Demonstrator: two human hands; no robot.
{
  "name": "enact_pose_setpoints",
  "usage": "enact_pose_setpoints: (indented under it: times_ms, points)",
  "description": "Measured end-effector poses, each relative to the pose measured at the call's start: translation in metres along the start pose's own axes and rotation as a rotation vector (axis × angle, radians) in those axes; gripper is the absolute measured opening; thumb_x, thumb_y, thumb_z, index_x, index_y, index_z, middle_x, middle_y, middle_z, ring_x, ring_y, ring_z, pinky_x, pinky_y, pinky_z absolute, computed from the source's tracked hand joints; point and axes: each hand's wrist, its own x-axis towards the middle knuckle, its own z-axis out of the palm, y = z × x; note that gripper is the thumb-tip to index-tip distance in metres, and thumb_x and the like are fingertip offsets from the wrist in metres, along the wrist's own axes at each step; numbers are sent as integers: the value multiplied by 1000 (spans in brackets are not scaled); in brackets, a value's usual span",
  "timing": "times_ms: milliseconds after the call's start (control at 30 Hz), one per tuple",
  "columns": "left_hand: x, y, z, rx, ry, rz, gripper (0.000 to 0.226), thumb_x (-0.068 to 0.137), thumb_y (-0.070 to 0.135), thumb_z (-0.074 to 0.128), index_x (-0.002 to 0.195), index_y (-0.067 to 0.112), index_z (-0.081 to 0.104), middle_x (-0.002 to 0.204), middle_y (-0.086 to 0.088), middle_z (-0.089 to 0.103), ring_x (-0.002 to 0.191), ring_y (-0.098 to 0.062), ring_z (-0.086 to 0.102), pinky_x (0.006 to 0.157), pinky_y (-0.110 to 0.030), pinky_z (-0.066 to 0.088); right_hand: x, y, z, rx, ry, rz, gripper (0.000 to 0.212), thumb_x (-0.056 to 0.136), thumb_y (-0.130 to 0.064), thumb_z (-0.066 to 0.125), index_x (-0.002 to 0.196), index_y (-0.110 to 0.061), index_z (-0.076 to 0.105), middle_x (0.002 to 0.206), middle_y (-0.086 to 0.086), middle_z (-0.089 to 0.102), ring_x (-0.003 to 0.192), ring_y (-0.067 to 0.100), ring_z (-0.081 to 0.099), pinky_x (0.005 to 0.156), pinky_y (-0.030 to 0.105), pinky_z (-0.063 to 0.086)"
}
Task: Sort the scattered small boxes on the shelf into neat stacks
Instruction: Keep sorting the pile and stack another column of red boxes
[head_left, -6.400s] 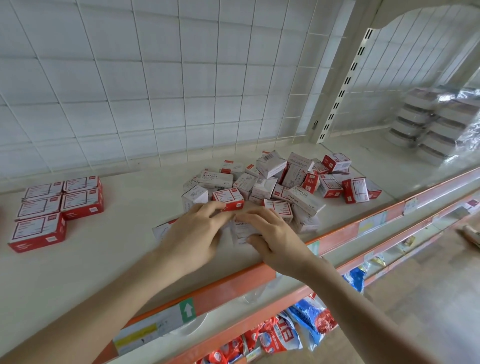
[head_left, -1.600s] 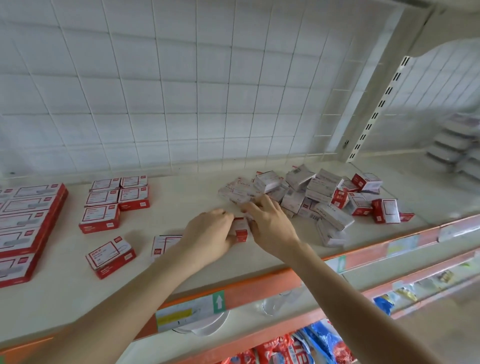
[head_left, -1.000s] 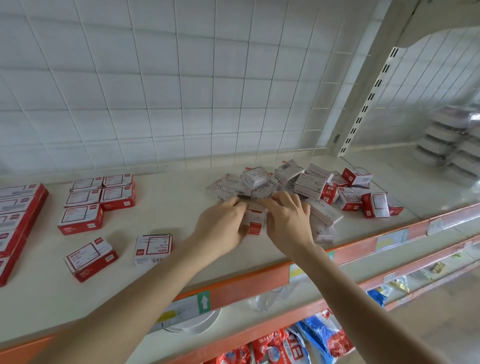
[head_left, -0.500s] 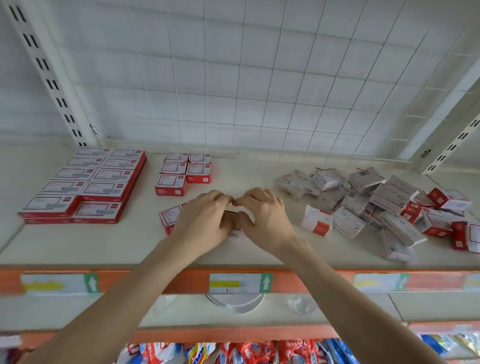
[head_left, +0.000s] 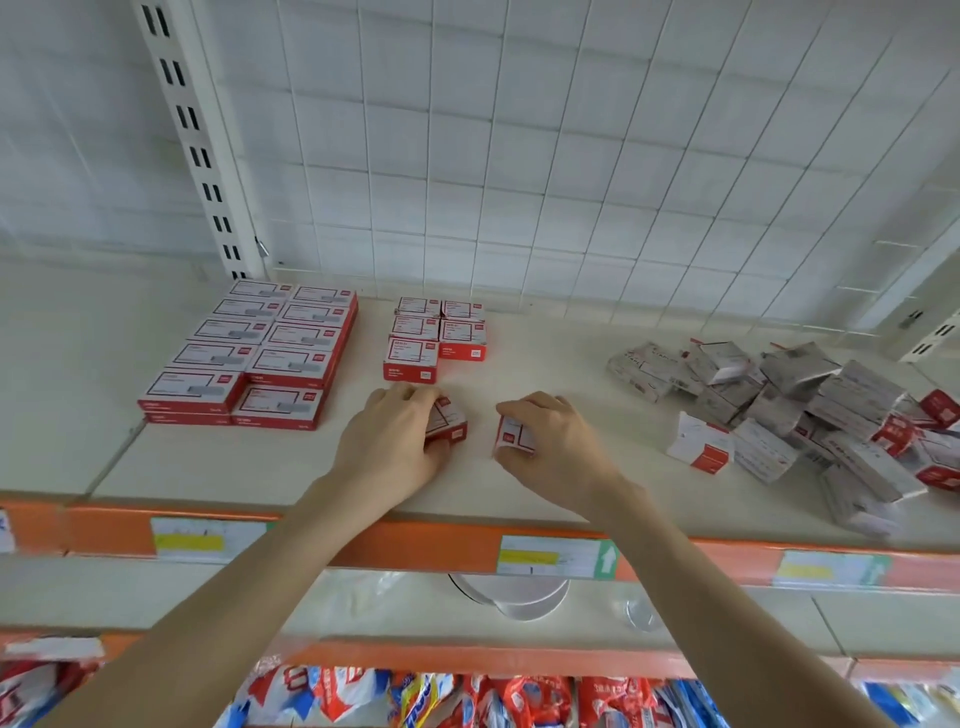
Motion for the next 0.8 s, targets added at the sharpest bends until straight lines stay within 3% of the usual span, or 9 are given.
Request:
enact_pose_setpoints:
  times_ms: [167,267,367,467,600,700,800]
  points:
    - [14,-3,4,-115,-43,101,52,85,22,61,134,16,45,131,-4,50,121,-23,45,95,-32,40,2,-7,-2,34,49,94,39,83,-19,61,119,-5,56,112,15,57,105,31,50,86,33,41]
    - [17,-1,3,-151,-4,141,52,83,21,63,133,16,48,131,-3,51,121,-21,45,95,-30,38,3,-10,-7,116,156,165,40,84,-21,60,122,-10,55,108,10,61,101,24,54,80,23,37]
    - [11,5,1,-246,152,218,52,78,24,69,127,14,54,126,-3,56,119,-22,48,91,-28,39,8,-16,-13,309,239,275,33,86,-22,58,118,-14,58,97,6,64,90,19,57,76,19,40]
    - [4,16,-3,-311,183,304,62,74,32,73,130,18,50,123,-1,56,107,-17,55,79,-25,40,17,-25,-17,616,242,423,13,86,-24,58,95,-16,63,85,10,65,78,28,64,69,40,57]
    - [5,25,-3,-316,223,246,69,75,39,72,134,20,42,124,1,54,103,-17,58,76,-26,42,26,-38,-16,851,220,562,20,85,-31,59,89,-11,60,83,10,65,71,22,64,58,33,55]
    - [9,21,-4,-336,249,249,50,83,24,65,129,14,48,119,-3,59,106,-23,57,76,-26,40,28,-45,-14,981,206,563,24,89,-28,54,92,-4,54,71,7,59,68,21,62,65,38,58]
    - [12,13,-9,-427,233,266,44,85,10,61,127,10,52,115,-7,62,100,-23,59,71,-17,34,25,-49,-15,1117,183,536,17,94,-18,45,94,-2,50,75,9,59,64,22,62,63,36,57]
